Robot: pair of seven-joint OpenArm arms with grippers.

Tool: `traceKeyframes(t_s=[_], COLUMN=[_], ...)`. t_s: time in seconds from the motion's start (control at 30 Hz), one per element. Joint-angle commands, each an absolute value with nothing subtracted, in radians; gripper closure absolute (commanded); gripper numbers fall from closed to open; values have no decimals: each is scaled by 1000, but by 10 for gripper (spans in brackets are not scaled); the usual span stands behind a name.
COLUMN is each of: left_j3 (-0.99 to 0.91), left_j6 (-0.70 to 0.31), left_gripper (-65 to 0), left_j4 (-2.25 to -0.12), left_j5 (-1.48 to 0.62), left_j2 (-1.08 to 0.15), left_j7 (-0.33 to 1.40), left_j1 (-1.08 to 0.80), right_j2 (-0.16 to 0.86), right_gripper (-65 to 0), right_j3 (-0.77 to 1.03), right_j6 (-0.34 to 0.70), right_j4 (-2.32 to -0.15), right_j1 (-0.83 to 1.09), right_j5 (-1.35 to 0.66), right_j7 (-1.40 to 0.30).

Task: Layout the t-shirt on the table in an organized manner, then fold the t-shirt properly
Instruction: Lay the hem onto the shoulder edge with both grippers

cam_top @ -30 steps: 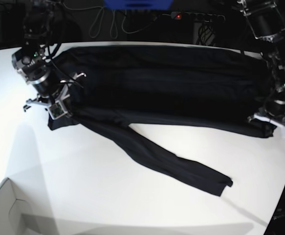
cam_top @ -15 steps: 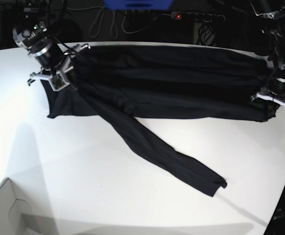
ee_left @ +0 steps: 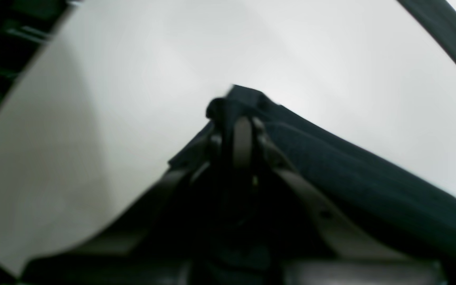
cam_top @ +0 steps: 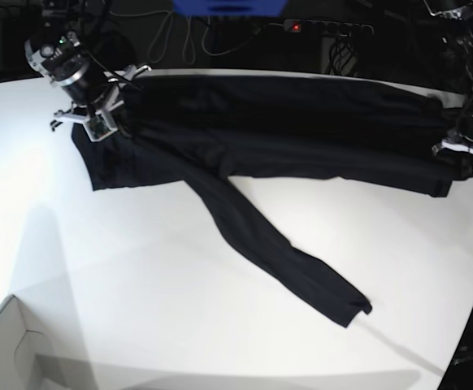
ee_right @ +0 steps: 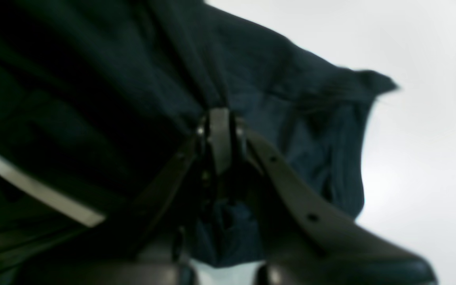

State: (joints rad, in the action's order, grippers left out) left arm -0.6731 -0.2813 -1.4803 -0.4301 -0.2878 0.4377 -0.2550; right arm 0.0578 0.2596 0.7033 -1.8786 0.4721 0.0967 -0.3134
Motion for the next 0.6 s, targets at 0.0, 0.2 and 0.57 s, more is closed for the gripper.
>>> traceKeyframes(t_s=[0.0,0.2,0.57], left_j3=[-685,-682,-679], left_j6=[-277,-277,-277], left_gripper=[0,0,0], left_j4=[-1501,-1501,-1491], left_j5=[-435,-435,-435], left_j2=[-308,-306,-259], left_j7=[409,409,409], left_j1=[-252,-275,-314], right_j2=[65,62,64], right_gripper=[0,0,0], right_j3=[275,317,326], right_j6=[698,698,698], right_j4=[-1902,-1899,-1847], right_j1=[475,475,503], right_j5=[84,85,84], right_j7=[-291,-291,-291])
